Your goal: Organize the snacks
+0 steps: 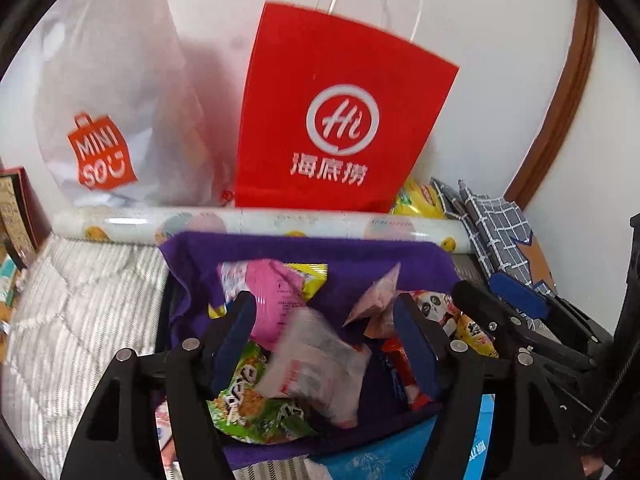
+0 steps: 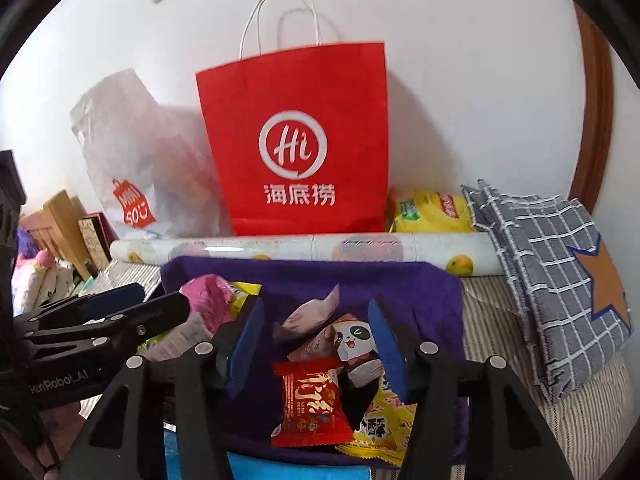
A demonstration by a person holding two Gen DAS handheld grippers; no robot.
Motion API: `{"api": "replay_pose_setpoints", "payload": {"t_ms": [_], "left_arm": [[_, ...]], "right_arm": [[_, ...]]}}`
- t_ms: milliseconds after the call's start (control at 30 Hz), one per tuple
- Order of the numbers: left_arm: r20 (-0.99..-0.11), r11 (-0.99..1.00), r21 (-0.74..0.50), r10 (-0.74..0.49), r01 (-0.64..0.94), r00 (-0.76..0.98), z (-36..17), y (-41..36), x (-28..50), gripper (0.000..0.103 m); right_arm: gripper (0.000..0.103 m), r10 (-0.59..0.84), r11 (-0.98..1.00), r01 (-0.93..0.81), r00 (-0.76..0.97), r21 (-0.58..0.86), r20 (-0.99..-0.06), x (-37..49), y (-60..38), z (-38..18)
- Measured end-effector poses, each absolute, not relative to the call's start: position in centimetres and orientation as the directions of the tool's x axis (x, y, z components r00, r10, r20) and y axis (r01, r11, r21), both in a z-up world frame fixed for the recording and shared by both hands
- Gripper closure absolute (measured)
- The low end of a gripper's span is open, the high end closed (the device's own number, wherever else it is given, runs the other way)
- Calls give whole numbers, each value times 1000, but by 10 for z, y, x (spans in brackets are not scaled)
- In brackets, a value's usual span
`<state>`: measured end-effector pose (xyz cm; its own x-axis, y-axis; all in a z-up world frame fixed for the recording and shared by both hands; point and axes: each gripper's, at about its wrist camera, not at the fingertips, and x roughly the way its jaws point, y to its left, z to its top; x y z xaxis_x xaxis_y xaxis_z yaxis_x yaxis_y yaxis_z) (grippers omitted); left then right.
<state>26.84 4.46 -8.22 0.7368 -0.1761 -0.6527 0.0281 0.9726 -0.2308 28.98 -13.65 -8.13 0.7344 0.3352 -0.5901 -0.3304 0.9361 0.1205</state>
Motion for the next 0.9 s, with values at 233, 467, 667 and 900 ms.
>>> {"api": "replay_pose_setpoints", "payload": {"t_ms": [233,467,667,900], "left_arm": [[-660,973,-224,-188,48,728,-65,42,245,30],[-654,977,-197,-196,85,731,-50,34,195,23],[-643,979,-183,-189,92,742,-34,25,143,19],[-621,984,-153,-165,87,766,-17,12,93,12]], "right_arm": [[50,264,959,-272,743,82,-615,262,-147,-59],[42,199,976,-215,787,42,-584,206,-165,-33],[33,165,981,-193,791,16,-589,159,-175,-25],[30,175,984,-153,788,89,-590,112,-198,-22]]}}
